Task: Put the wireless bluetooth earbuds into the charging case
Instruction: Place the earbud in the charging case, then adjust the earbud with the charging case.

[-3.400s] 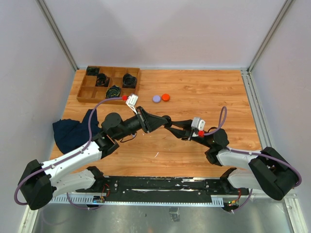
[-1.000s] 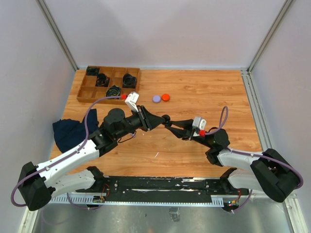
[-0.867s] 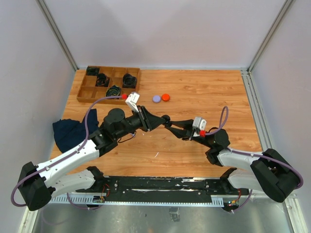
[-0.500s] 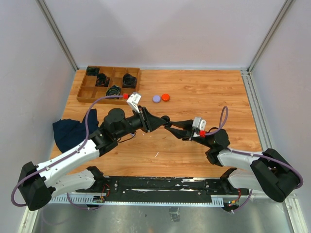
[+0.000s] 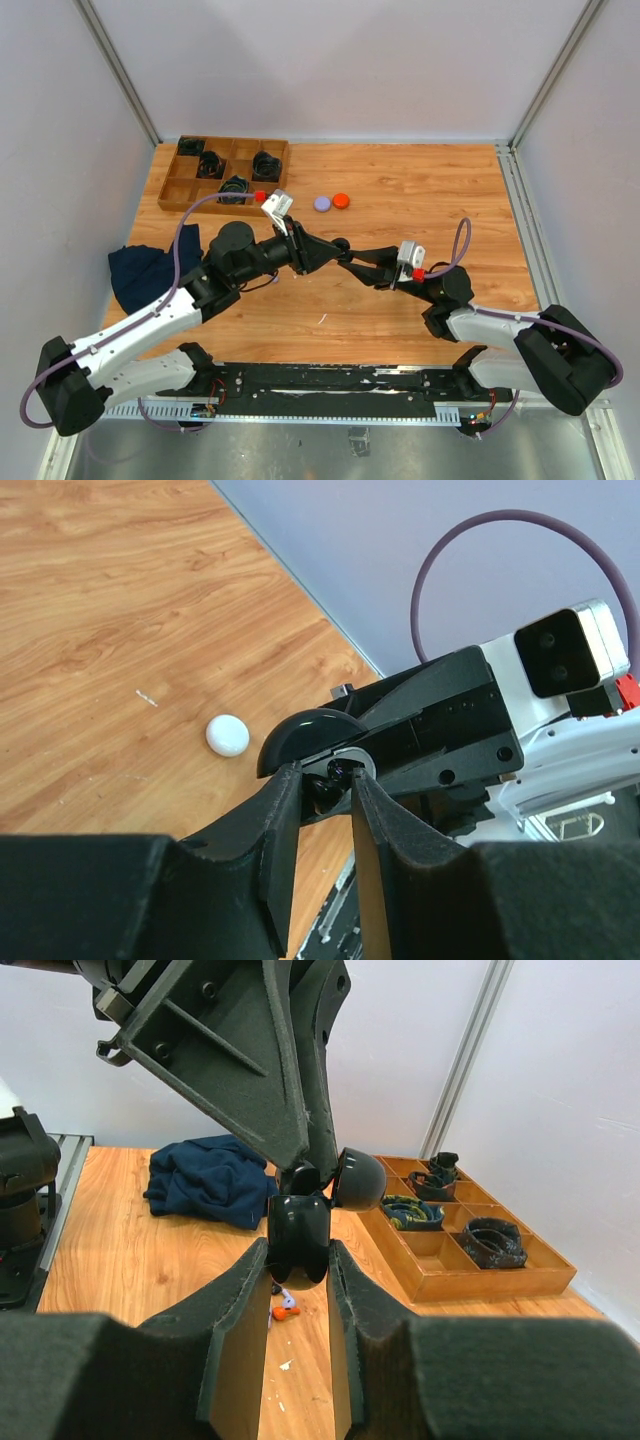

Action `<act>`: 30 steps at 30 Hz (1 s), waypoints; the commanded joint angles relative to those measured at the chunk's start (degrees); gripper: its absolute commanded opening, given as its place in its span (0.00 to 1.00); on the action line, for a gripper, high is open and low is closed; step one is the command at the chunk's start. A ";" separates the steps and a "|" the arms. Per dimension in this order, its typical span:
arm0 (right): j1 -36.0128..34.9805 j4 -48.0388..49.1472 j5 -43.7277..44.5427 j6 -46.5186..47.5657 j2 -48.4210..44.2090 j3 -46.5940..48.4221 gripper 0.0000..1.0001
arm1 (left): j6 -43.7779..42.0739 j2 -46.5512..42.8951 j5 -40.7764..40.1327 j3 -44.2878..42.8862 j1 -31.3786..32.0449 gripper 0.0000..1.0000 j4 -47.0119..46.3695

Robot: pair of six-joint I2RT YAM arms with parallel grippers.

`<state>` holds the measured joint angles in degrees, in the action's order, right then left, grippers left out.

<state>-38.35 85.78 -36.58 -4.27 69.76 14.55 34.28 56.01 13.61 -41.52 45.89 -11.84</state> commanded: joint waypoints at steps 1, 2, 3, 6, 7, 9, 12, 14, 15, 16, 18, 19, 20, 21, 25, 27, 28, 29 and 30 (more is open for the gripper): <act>-0.84 2.83 -2.94 -1.58 0.68 1.70 0.04 | -2.55 -1.72 0.52 -2.38 -0.12 0.32 -2.34; -0.81 2.89 -3.05 -1.69 0.86 1.71 0.04 | -2.60 -1.89 0.27 -2.42 -0.10 0.33 -2.46; -0.83 2.83 -3.06 -1.78 0.82 1.65 0.04 | -2.64 -2.05 -0.05 -2.43 -0.10 0.33 -2.48; -0.85 2.84 -2.79 -1.66 0.82 1.47 0.04 | -2.22 -2.81 -1.94 -2.70 -0.10 0.37 -1.39; -0.82 2.87 -2.56 -1.56 0.82 1.40 0.04 | -2.08 -3.16 -2.72 -2.88 -0.10 0.38 -0.58; -0.82 2.86 -1.93 -1.17 0.74 1.28 0.04 | -1.28 -3.88 -4.89 -3.38 -0.10 0.41 1.49; -0.79 2.83 -1.23 -0.77 0.81 1.15 0.04 | -0.39 -4.53 -6.91 -4.12 -0.10 0.43 5.87; -0.78 2.88 -1.13 -0.65 0.82 1.26 0.04 | 0.59 -4.81 -7.16 -4.18 -0.10 0.43 7.70; -0.80 2.82 -1.14 -0.65 0.86 1.24 0.04 | 0.87 -5.00 -6.92 -4.19 -0.10 0.43 8.46; -0.83 2.86 -1.13 -0.65 0.86 1.26 0.04 | 0.96 -5.21 -6.67 -4.07 -0.10 0.43 9.06; -0.78 2.86 -1.13 -0.73 0.69 1.27 0.04 | 0.08 -6.14 -6.93 -3.27 -0.10 0.45 9.89; -0.82 2.88 -1.23 -0.86 0.55 1.27 0.04 | -0.61 -6.84 -7.18 -2.52 -0.10 0.46 9.93; -0.83 2.83 -1.26 -1.05 0.37 1.30 0.04 | -1.48 -7.73 -7.64 -1.55 -0.10 0.47 9.75; -0.80 2.90 -1.34 -1.27 0.28 1.23 0.04 | -2.66 -8.66 -7.65 -0.52 -0.10 0.48 9.15; -0.85 2.90 -1.54 -2.49 0.00 1.36 0.04 | -7.62 -12.29 -6.03 3.62 -0.10 0.53 4.27; -0.84 2.89 -1.69 -2.91 0.09 1.58 0.04 | -9.02 -13.07 -4.09 4.88 -0.10 0.55 1.41; -0.85 2.83 -1.74 -3.01 0.04 1.62 0.04 | -9.15 -13.08 -3.19 5.33 -0.10 0.56 0.03; -0.81 2.86 -1.67 -3.09 0.01 1.63 0.04 | -8.83 -12.85 -2.34 5.63 -0.10 0.56 -1.11; -0.85 2.82 -1.72 -3.06 -0.01 1.67 0.04 | -8.06 -12.33 -1.87 5.46 -0.10 0.56 -1.95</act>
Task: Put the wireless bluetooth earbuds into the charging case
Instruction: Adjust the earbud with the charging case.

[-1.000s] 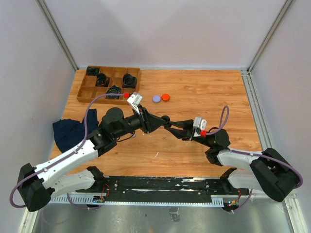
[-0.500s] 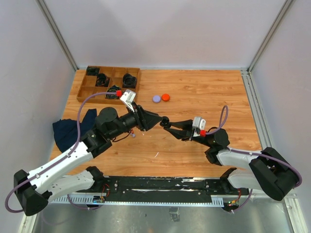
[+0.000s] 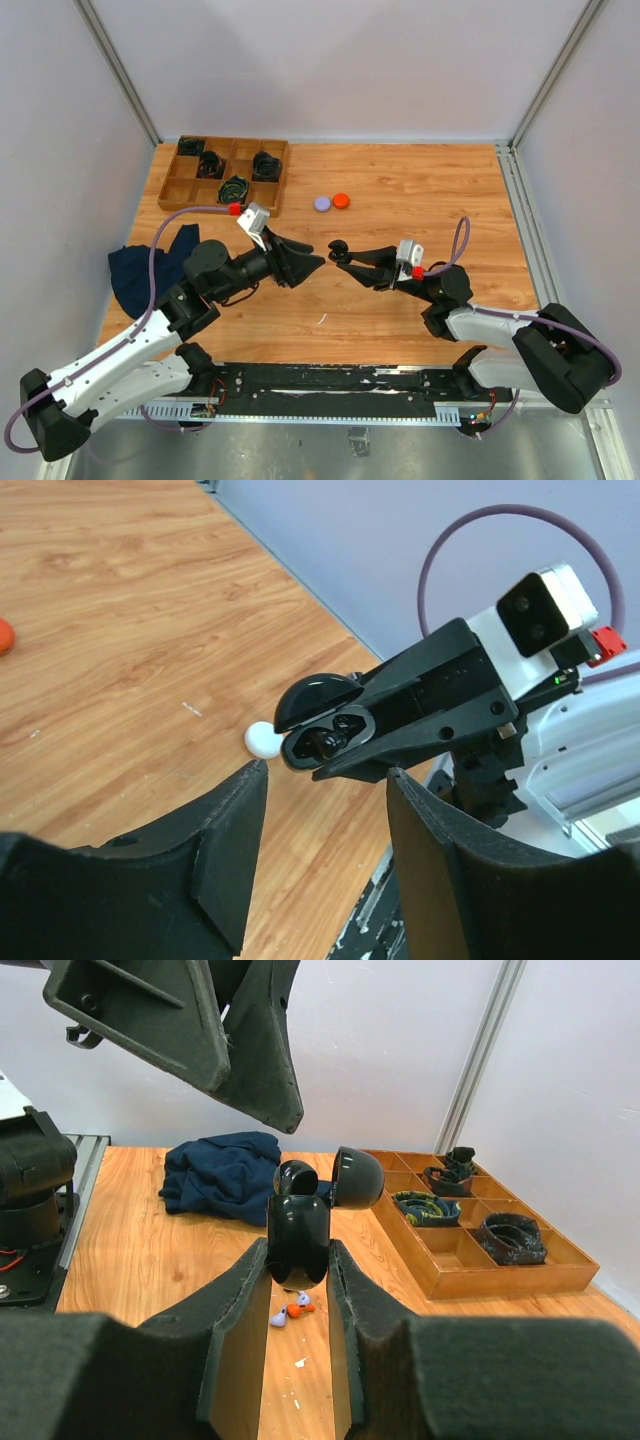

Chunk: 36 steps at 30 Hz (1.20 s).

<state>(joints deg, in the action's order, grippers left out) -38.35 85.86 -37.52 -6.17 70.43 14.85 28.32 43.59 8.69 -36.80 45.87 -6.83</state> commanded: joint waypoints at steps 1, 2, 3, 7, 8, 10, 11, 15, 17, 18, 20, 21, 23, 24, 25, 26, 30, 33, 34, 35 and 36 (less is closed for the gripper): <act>-0.81 2.80 -0.66 -1.13 -0.66 1.35 0.04 | -1.09 0.79 3.42 0.24 -0.08 0.56 -7.06; -0.84 2.81 -0.55 -1.07 -0.72 1.32 0.04 | 0.29 1.86 3.70 -0.22 -0.08 0.56 -6.90; -0.85 2.78 -0.54 -0.99 -0.67 1.32 0.04 | 1.74 2.42 3.89 -0.86 -0.08 0.56 -6.59; -0.83 2.76 -0.71 -0.81 -0.22 1.33 0.04 | 7.21 6.26 4.21 -4.21 -0.08 0.55 -2.12; -0.83 2.75 -0.78 -0.77 -0.11 1.32 0.04 | 7.94 7.09 4.23 -5.11 -0.08 0.53 -0.80; -0.80 2.77 -0.85 -0.57 -0.02 1.32 0.04 | 8.68 8.06 4.12 -6.52 -0.08 0.49 1.31; -0.83 2.73 -0.89 -0.53 -0.01 1.32 0.04 | 8.91 8.30 4.14 -6.93 -0.08 0.47 1.86; -0.85 2.78 -0.89 -0.16 0.17 1.32 0.04 | 8.97 8.89 4.72 -8.09 -0.08 0.40 2.52; -0.83 2.81 -0.93 -0.15 0.20 1.38 0.04 | 8.97 9.40 5.69 -9.02 -0.08 0.36 2.95; -0.79 2.80 -1.00 -0.17 0.23 1.40 0.04 | 8.95 9.67 6.25 -9.53 -0.08 0.35 3.37; -0.83 2.81 -0.99 -0.09 0.23 1.41 0.04 | 8.82 10.28 6.95 -10.49 -0.08 0.33 4.60; -0.77 2.79 -1.06 -0.07 0.15 1.41 0.04 | 8.86 10.54 7.03 -10.94 -0.08 0.33 5.52; -0.82 2.77 -1.07 -0.09 0.14 1.41 0.04 | 8.71 11.01 6.19 -12.02 -0.08 0.33 7.99; -0.85 2.81 -1.07 -0.07 0.14 1.41 0.04 | 8.61 11.01 5.43 -12.41 -0.08 0.33 9.28; -0.82 2.78 -1.12 -0.07 0.10 1.41 0.04 | 8.60 11.13 4.86 -12.76 -0.08 0.34 10.32; -0.78 2.74 -1.15 -0.08 0.15 1.36 0.04 | 8.60 11.16 4.30 -13.04 -0.08 0.34 11.38; -0.81 2.75 -1.15 -0.15 0.14 1.35 0.04 | 8.60 11.25 1.89 -14.64 -0.08 0.36 15.78; -0.85 2.78 -1.23 -0.10 0.14 1.32 0.04 | 8.31 11.46 1.41 -15.63 -0.08 0.36 17.76; -0.84 2.76 -1.24 -0.15 0.22 1.36 0.04 | 8.25 11.67 1.86 -15.79 -0.08 0.36 17.82; -0.84 2.74 -1.24 -0.15 0.29 1.33 0.04 | 8.23 11.97 2.58 -16.03 -0.08 0.36 17.82; -0.82 2.80 -1.25 -0.15 0.36 1.32 0.04 | 8.18 12.36 3.25 -16.25 -0.08 0.36 17.82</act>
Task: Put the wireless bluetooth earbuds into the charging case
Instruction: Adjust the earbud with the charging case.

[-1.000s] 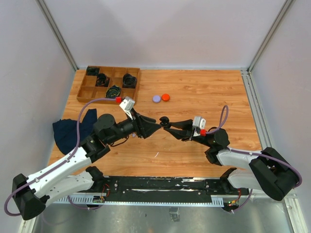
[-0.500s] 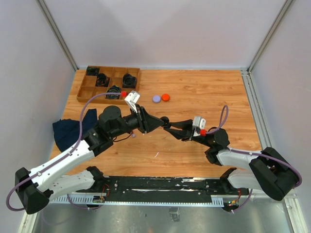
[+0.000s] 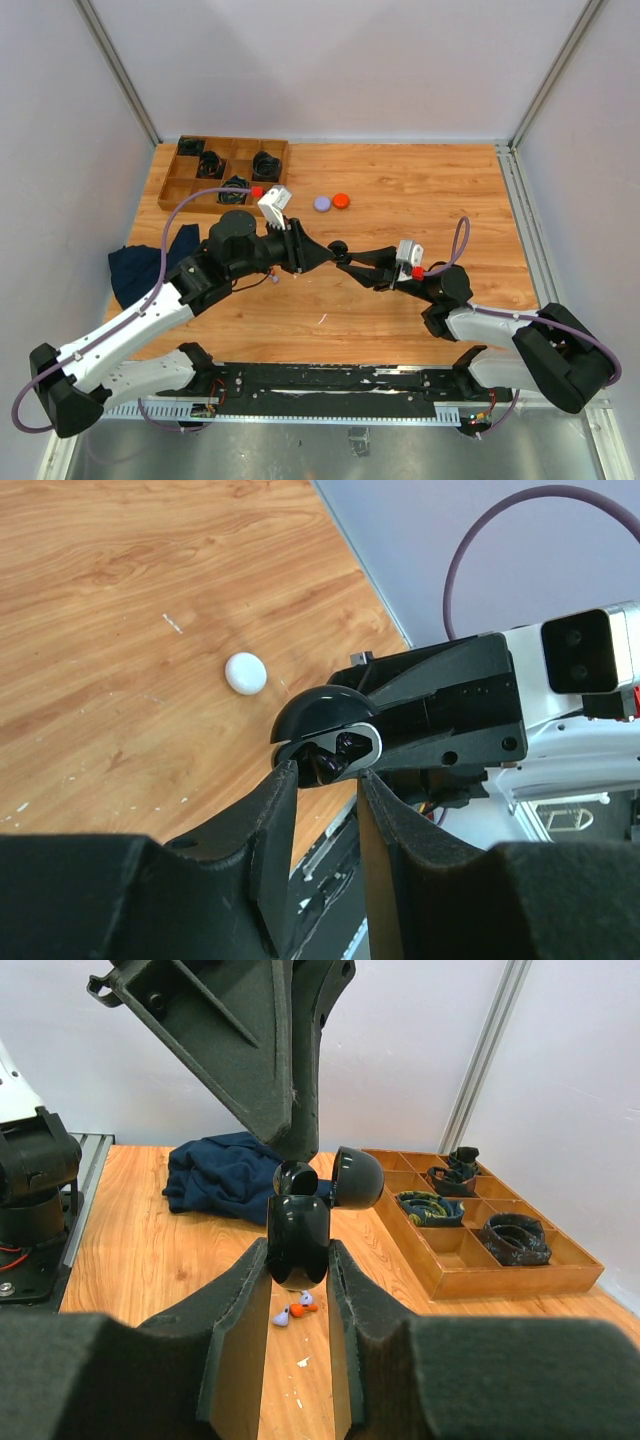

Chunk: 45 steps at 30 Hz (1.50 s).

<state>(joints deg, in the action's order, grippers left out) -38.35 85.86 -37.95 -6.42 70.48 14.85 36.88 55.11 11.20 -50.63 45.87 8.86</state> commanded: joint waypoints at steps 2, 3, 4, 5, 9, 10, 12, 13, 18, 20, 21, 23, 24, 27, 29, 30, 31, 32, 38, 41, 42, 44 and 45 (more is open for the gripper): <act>-0.85 2.77 -0.89 0.13 0.37 1.37 0.04 | -0.34 1.57 1.88 -2.77 -0.01 0.36 1.83; -0.81 2.78 -0.89 0.09 0.36 1.40 0.04 | -0.35 1.84 2.28 -2.88 0.01 0.35 1.64; -0.83 2.75 -0.89 0.09 0.41 1.45 0.04 | -0.32 2.10 2.55 -3.01 0.01 0.35 1.52; -0.77 2.80 -0.89 0.08 0.44 1.41 0.04 | -0.32 2.37 3.00 -3.13 0.01 0.34 1.51; -0.81 2.80 -0.94 0.16 0.46 1.28 0.04 | -0.16 2.82 4.39 -3.33 0.16 0.34 1.83; -0.78 2.77 -0.90 0.17 0.45 1.32 0.04 | -0.06 2.69 4.63 -3.38 0.23 0.34 2.12; -0.85 2.73 -0.89 0.17 0.54 1.32 0.04 | 0.15 2.36 4.72 -3.42 0.34 0.34 2.80; -0.80 2.79 -0.89 0.17 0.54 1.33 0.04 | 0.25 2.10 4.85 -3.42 0.36 0.33 3.16; -0.78 2.79 -0.90 0.17 0.71 1.40 0.04 | 0.75 1.34 6.42 -3.33 0.54 0.33 3.38; -0.77 2.74 -0.89 0.17 0.71 1.32 0.04 | 0.92 1.31 7.06 -3.48 0.62 0.33 3.59; -0.84 2.76 -0.94 0.13 0.71 1.32 0.04 | 0.89 1.24 7.14 -3.58 0.67 0.33 3.81; -0.85 2.77 -0.89 0.17 0.72 1.32 0.04 | 0.98 1.08 7.15 -3.52 0.71 0.33 3.92; -0.82 2.73 -0.88 0.17 0.82 1.32 0.04 | 0.94 1.05 7.24 -3.43 0.76 0.33 3.79; -0.80 2.76 -0.98 0.11 0.90 1.45 0.04 | 1.04 1.26 7.62 -3.25 0.87 0.33 2.64; -0.81 2.81 -1.09 0.01 1.02 1.56 0.04 | 1.17 1.89 7.88 -3.40 1.01 0.33 1.34; -0.82 2.75 -1.12 -0.08 1.10 1.65 0.04 | 1.25 2.25 8.05 -3.54 1.13 0.33 0.69; -0.84 2.79 -1.17 -0.09 1.08 1.67 0.04 | 1.26 2.61 8.19 -3.66 1.26 0.33 0.05; -0.79 2.74 -1.16 -0.09 1.11 1.67 0.04 | 1.30 2.97 8.26 -3.82 1.51 0.34 -0.55; -0.78 2.73 -1.07 0.00 1.23 1.58 0.04 | 1.09 4.43 7.19 -4.63 3.14 0.34 -2.44; -0.83 2.78 -0.81 0.28 1.16 1.39 0.04 | 0.46 3.42 2.75 -5.03 3.18 0.35 -0.18; -0.79 2.79 -0.66 0.41 1.10 1.32 0.04 | 0.31 2.82 0.38 -5.15 3.18 0.35 1.09; -0.82 2.78 -0.47 0.81 0.92 1.09 0.04 | 0.36 1.43 -4.45 -5.34 3.18 0.35 3.88; -0.78 2.76 -0.37 1.01 0.82 1.03 0.04 | 0.49 0.83 -6.28 -5.42 3.18 0.35 5.54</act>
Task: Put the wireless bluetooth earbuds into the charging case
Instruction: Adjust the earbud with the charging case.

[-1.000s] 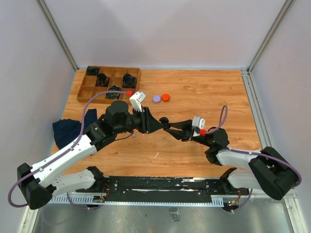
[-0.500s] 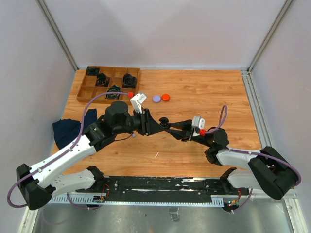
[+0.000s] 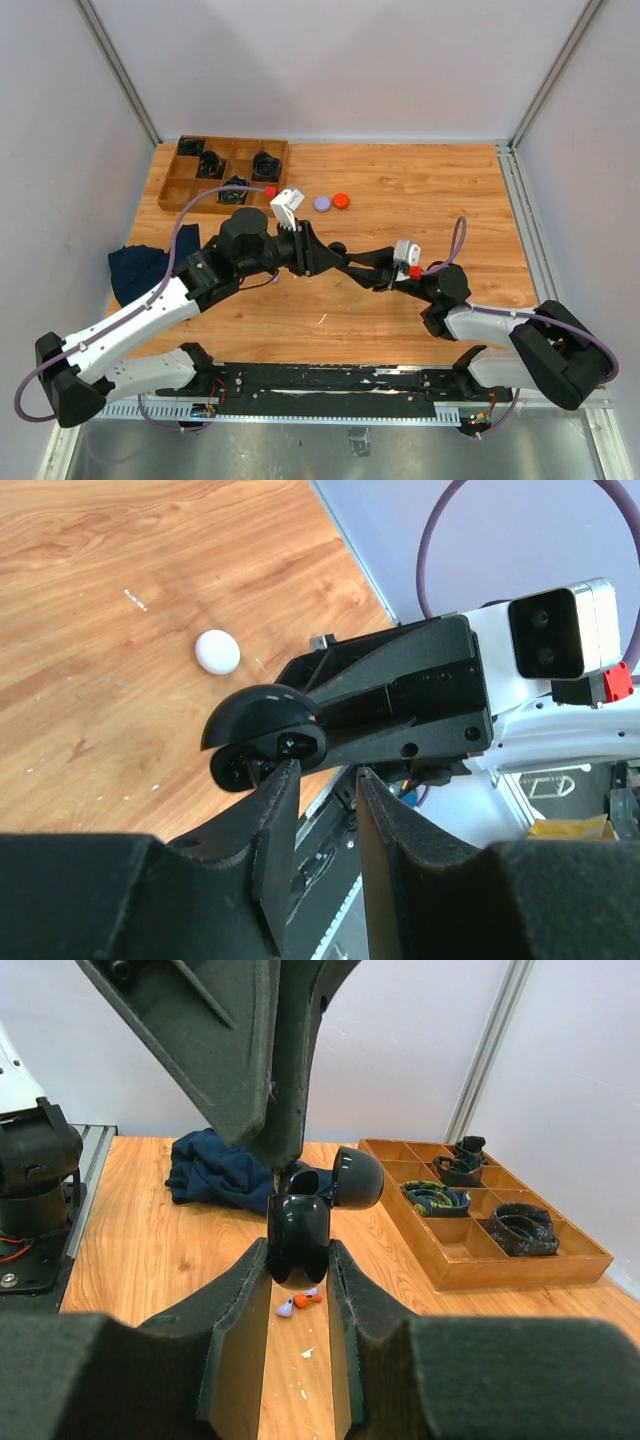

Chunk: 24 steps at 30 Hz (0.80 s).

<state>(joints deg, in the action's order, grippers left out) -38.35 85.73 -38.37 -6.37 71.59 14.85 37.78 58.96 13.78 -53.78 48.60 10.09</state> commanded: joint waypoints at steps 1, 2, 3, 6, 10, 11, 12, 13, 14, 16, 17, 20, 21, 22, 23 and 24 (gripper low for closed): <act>-0.84 2.89 0.05 1.19 -0.31 0.93 0.04 | -0.20 -3.54 -10.34 -2.36 0.44 0.35 5.46; -0.80 2.89 0.05 1.33 -0.31 0.89 0.04 | 0.02 -3.92 -11.46 -2.50 0.44 0.35 6.42; -0.80 2.90 0.05 1.43 -0.23 0.88 0.04 | 0.16 -4.09 -12.24 -2.66 0.44 0.35 7.23; -0.80 2.90 -0.10 1.62 0.10 0.96 0.04 | 0.27 -3.40 -13.34 -3.81 0.44 0.35 9.15; -0.81 2.88 -0.26 1.84 0.21 1.15 0.04 | 0.23 -1.34 -12.64 -5.50 0.44 0.35 10.37; -0.80 2.94 -0.30 1.95 0.14 1.16 0.04 | 0.26 -0.60 -12.28 -5.80 0.44 0.35 10.39; -0.77 2.88 -0.30 2.05 0.14 1.12 0.04 | 0.27 -0.07 -11.70 -6.07 0.44 0.35 10.39; -0.77 2.90 -0.37 2.06 0.17 1.03 0.04 | 0.35 0.47 -11.03 -6.34 0.44 0.35 10.35; -0.83 2.90 -0.39 2.11 0.18 1.01 0.04 | 0.44 1.02 -10.20 -6.47 0.44 0.35 10.31; -0.78 2.94 -0.44 2.19 0.23 1.02 0.04 | 0.53 1.89 -8.81 -6.76 0.44 0.34 10.10; -0.77 2.88 -0.52 2.22 0.22 1.06 0.04 | 0.53 2.18 -8.37 -6.78 0.44 0.34 10.08; -0.82 2.91 -0.53 2.28 0.32 1.06 0.04 | 0.66 2.56 -8.04 -6.70 0.42 0.34 10.02; -0.78 2.93 -0.52 2.32 0.30 1.01 0.04 | 0.71 2.60 -7.88 -6.66 0.44 0.33 9.92; -0.82 2.89 -0.49 2.37 0.38 1.01 0.04 | 0.79 2.62 -7.56 -6.59 0.44 0.33 9.76; -0.77 2.94 -0.48 2.41 0.47 1.05 0.04 | 0.85 2.69 -7.25 -6.56 0.44 0.33 9.53; -0.83 2.87 -0.55 2.42 0.54 1.06 0.04 | 0.89 2.80 -6.91 -6.53 0.44 0.32 9.39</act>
<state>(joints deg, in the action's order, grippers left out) -38.35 85.67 -38.39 -5.13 71.88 14.85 38.17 61.73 4.99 -58.83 48.62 20.10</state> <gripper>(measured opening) 0.261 0.332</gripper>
